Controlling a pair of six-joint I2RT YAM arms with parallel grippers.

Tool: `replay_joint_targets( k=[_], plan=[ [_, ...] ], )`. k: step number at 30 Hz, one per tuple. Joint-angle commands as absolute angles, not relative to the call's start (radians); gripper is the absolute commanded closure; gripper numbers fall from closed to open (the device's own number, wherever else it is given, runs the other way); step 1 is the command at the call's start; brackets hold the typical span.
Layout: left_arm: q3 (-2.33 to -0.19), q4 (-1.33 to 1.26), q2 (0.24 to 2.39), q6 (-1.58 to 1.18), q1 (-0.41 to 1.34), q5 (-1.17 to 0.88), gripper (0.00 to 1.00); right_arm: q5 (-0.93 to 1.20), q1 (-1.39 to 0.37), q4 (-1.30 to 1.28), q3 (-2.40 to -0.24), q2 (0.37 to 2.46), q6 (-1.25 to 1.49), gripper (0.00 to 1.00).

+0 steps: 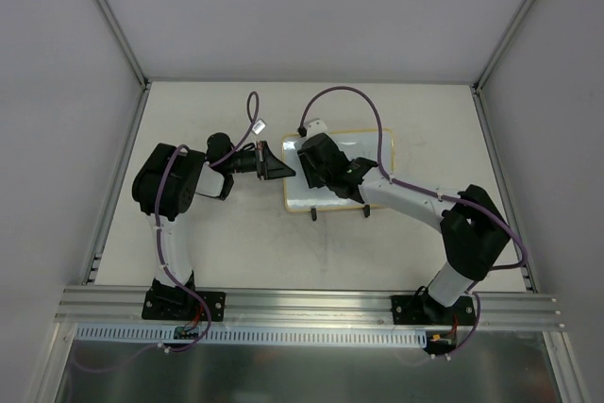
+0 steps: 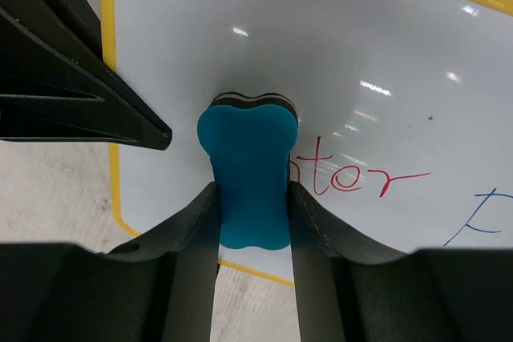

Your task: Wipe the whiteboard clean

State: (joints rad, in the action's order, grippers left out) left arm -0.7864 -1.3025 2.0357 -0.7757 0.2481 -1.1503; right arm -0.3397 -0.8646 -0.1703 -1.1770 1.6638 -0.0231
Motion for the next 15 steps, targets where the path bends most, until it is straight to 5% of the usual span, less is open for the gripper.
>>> replay_joint_targets(
  k=[1, 15],
  plan=[
    [-0.808, -1.681, 2.051, -0.727, 0.259, -1.187, 1.0, -0.374, -0.868, -0.155, -1.19, 1.672, -0.005, 0.72],
    [-0.796, -1.681, 2.034, -0.719, 0.259, -1.193, 1.0, -0.408, -0.893, -0.155, -1.025, 1.667, 0.093, 0.73]
  ],
)
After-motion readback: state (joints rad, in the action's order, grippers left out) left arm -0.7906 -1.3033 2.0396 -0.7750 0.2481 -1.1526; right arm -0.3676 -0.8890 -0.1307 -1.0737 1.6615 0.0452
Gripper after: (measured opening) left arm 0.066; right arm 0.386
